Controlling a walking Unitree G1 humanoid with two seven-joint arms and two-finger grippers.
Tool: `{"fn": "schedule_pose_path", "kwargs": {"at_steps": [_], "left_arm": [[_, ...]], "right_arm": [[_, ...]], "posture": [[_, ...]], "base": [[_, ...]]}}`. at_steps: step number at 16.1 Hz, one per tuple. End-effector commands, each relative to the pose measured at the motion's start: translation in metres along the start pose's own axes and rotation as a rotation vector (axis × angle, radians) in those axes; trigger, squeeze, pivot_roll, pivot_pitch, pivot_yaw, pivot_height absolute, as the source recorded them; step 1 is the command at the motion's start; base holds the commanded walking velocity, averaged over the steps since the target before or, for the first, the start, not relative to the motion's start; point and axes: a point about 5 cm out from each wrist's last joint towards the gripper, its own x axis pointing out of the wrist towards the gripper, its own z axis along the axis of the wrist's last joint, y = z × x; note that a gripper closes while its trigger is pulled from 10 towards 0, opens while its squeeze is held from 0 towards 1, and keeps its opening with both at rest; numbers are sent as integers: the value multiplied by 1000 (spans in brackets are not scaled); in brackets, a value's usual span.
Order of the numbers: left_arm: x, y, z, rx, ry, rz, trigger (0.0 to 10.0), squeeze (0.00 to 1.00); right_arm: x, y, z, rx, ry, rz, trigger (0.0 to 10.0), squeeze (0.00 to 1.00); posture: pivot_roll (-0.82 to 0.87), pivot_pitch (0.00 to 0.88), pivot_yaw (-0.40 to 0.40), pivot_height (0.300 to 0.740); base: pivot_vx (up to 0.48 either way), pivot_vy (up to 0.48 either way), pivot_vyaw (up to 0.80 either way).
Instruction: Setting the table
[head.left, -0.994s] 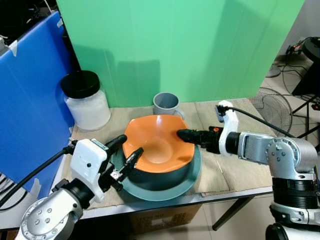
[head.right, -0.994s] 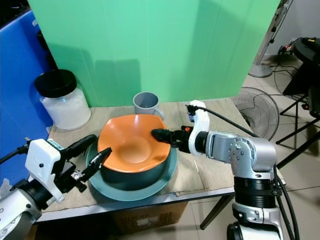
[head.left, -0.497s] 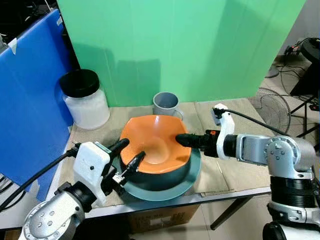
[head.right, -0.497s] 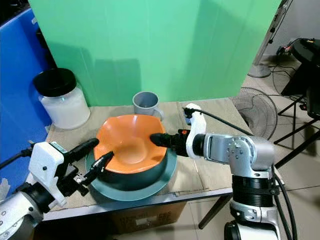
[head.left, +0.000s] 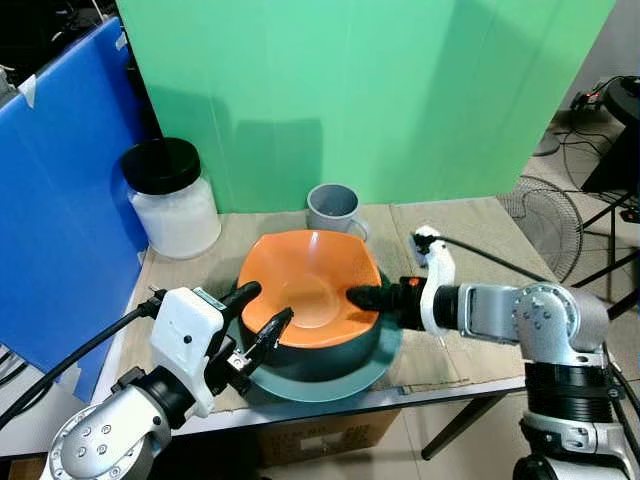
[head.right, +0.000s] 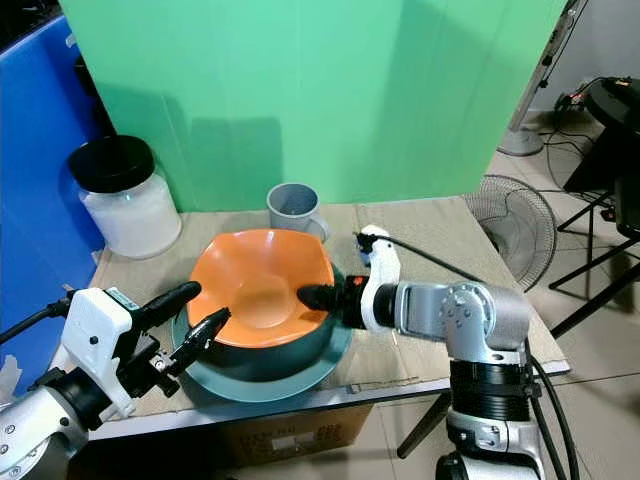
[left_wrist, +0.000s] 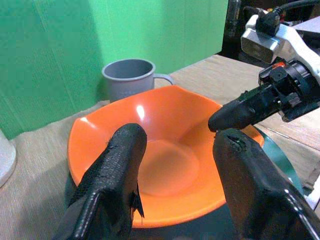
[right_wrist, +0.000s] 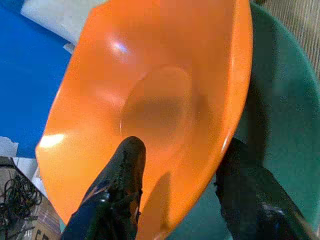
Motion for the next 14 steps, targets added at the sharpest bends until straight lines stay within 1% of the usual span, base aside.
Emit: {"fn": "schedule_pose_path", "kwargs": {"at_steps": [1,2,3,4,6,10,14], "left_arm": [[0,-1,0,7,11,-1,10000,0],[0,-1,-1,8,13,-1,10000,0],[0,-1,-1,8,15,-2,10000,0],[0,-1,-2,10,19,-4,10000,0],[0,-1,-2,12,22,-4,10000,0],[-1,-2,-1,13,16,2,10000,0],[-2,-2,0,10,9,6,10000,0]], "right_arm": [[1,-2,-2,9,11,-24,3176,0],[3,-2,-3,24,10,-29,2627,0],[4,-4,-4,43,8,-36,1569,0],[6,-6,-5,68,4,-46,0,0],[9,-8,-6,103,-8,-49,0,0],[9,-8,-4,135,-38,-55,0,0],[3,-6,1,179,-85,-36,0,0]], "posture": [[-46,0,-31,740],[-46,0,-30,740],[-47,0,-31,740],[-43,0,-32,740],[-41,0,-33,740],[-32,0,-31,740],[-30,0,-24,740]], "base": [[0,0,0],[0,0,0],[0,0,0],[0,0,0],[0,0,0],[0,0,0],[0,0,0]]}}
